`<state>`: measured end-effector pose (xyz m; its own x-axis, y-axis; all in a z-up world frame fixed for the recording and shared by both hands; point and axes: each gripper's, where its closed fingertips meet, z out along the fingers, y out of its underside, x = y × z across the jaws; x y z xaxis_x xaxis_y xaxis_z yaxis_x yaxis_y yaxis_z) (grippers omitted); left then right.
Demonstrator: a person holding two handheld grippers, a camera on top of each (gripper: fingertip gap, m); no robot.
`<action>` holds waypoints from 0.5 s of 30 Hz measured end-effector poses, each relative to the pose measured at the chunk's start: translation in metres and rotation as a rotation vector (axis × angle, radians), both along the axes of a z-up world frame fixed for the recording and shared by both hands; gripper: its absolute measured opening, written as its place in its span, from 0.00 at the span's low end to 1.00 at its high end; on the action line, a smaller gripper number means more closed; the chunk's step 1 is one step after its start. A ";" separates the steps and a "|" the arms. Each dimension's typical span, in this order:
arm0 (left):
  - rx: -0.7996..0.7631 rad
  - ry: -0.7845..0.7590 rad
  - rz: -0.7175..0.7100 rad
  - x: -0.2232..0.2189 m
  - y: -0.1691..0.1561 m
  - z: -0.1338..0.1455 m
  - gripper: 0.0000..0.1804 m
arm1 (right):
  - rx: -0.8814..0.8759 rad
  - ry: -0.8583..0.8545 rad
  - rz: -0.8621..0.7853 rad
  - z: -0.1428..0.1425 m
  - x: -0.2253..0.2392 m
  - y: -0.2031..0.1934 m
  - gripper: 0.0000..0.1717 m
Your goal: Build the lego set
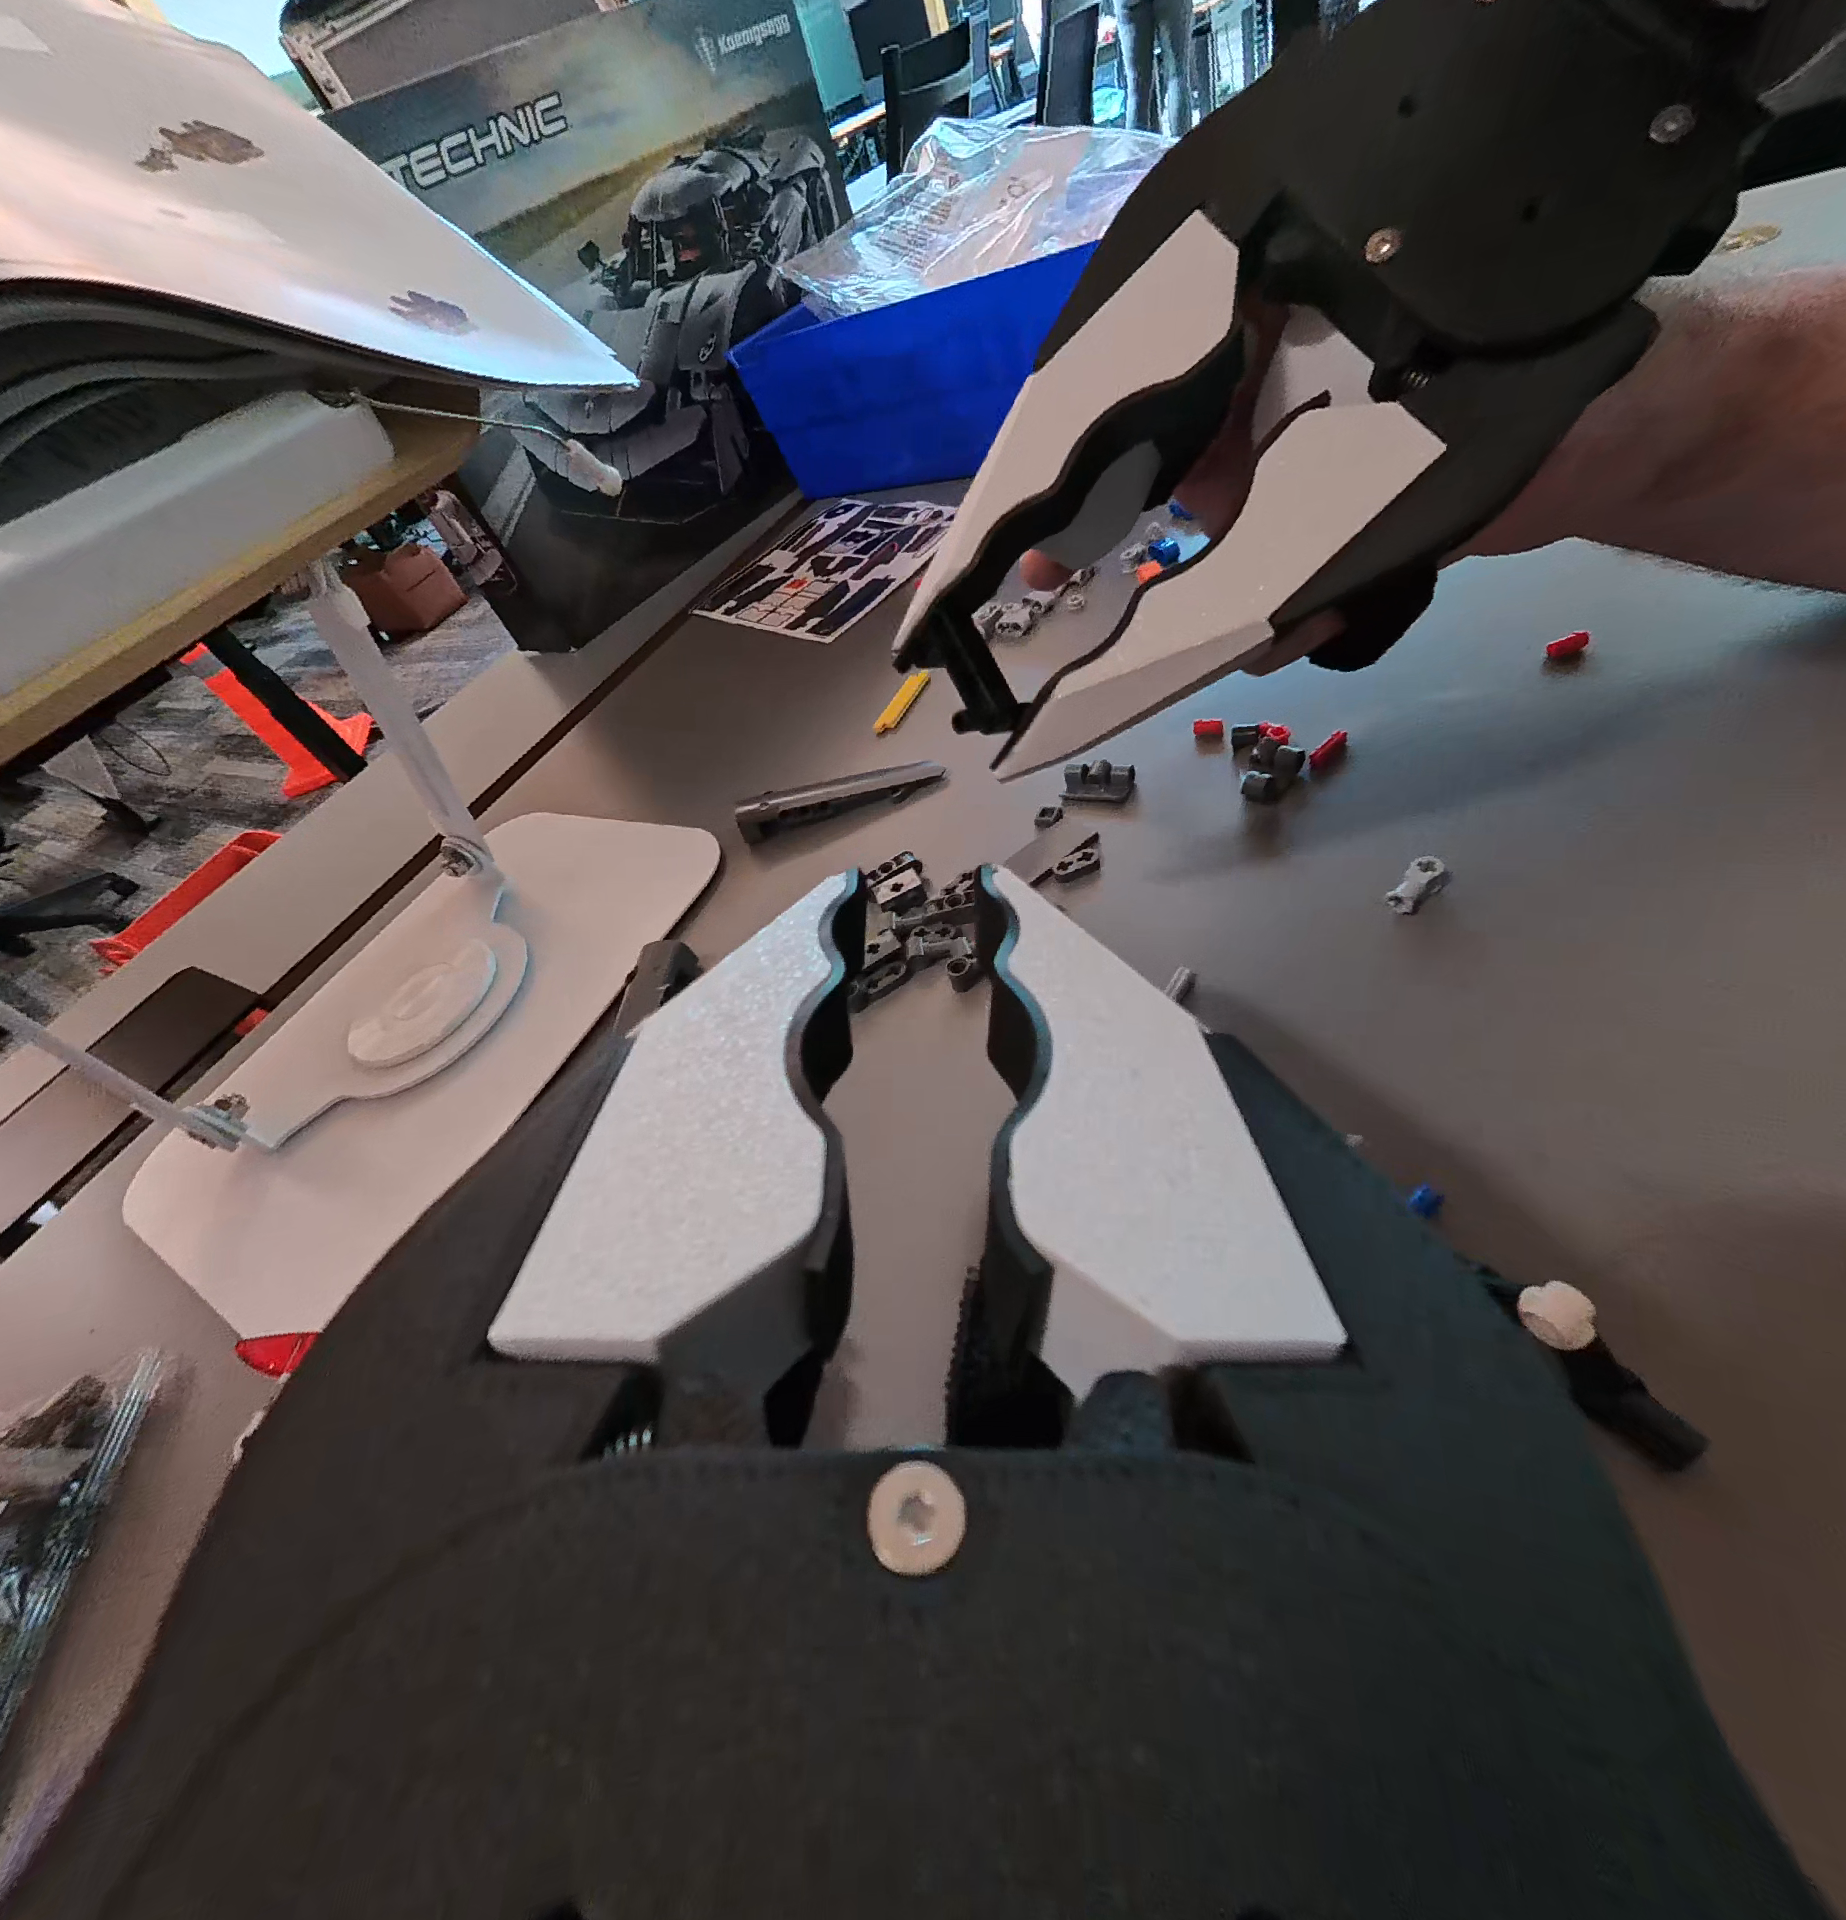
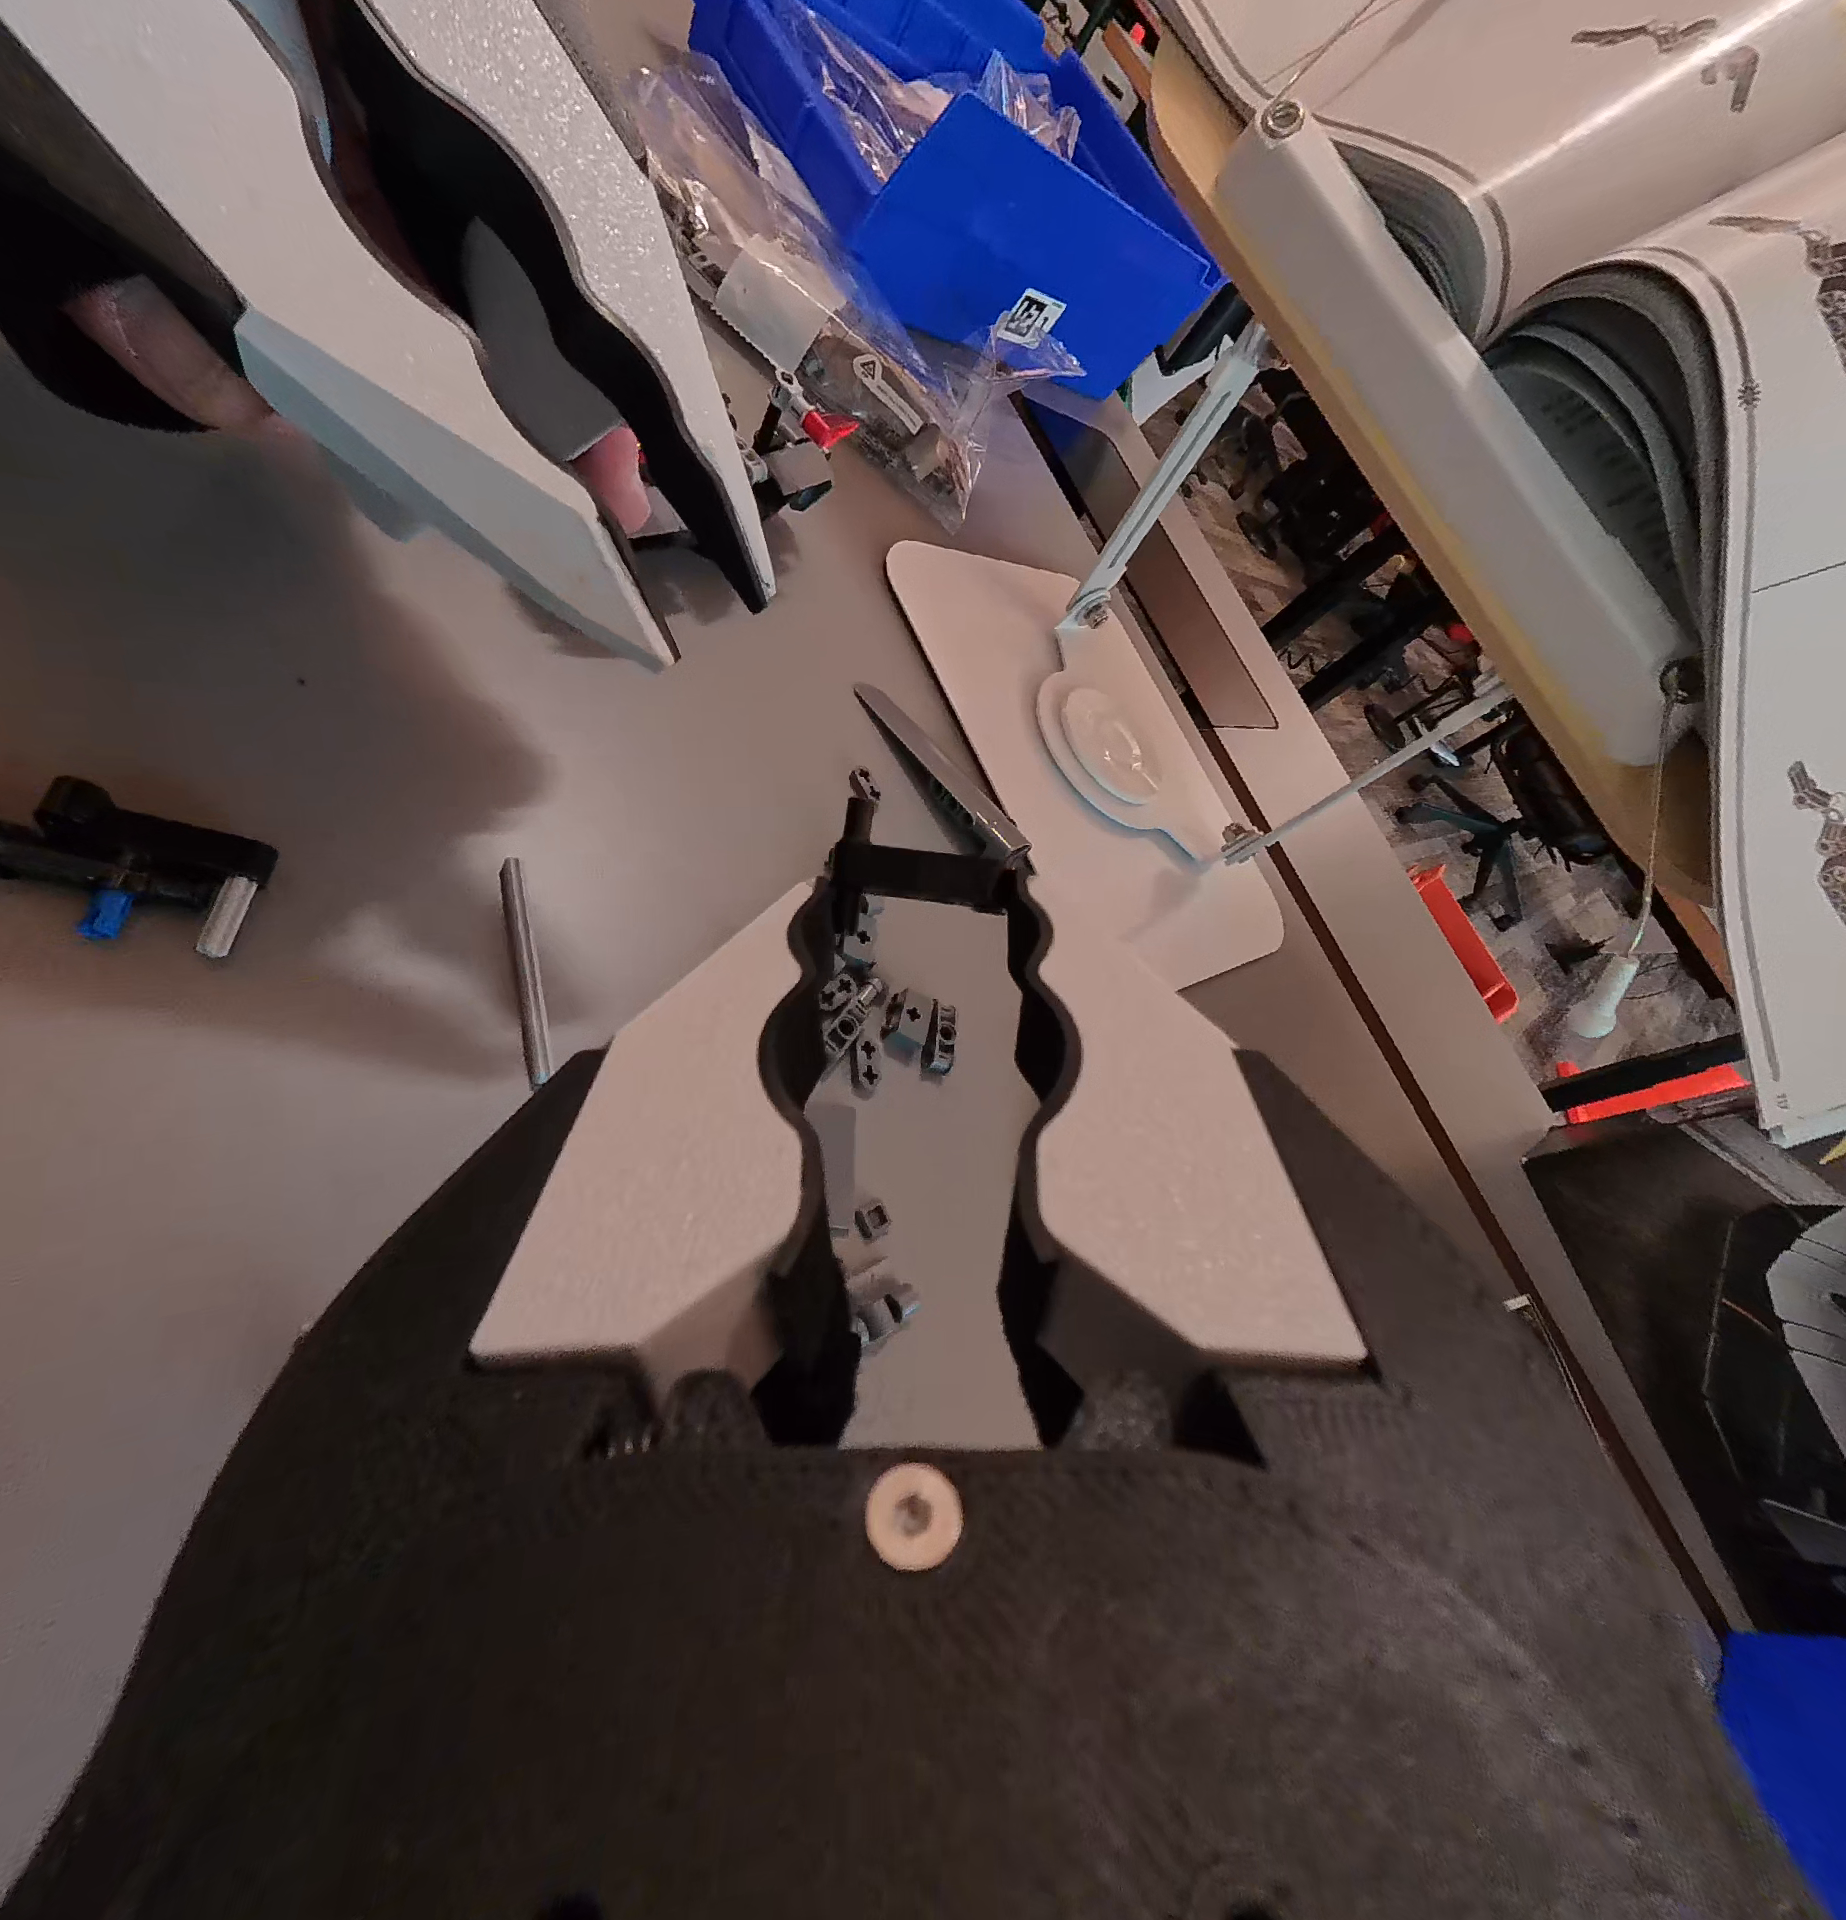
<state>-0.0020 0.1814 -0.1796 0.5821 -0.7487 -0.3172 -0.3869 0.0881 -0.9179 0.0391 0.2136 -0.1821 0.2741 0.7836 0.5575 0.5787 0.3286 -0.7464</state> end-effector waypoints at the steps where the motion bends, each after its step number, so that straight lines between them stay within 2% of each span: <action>1: 0.005 0.004 0.002 0.000 0.000 0.000 0.10 | 0.000 -0.003 0.003 -0.001 0.000 0.000 0.18; 15: 0.017 -0.004 0.003 -0.010 -0.004 0.005 0.11 | -0.010 -0.037 0.026 -0.007 -0.004 -0.004 0.18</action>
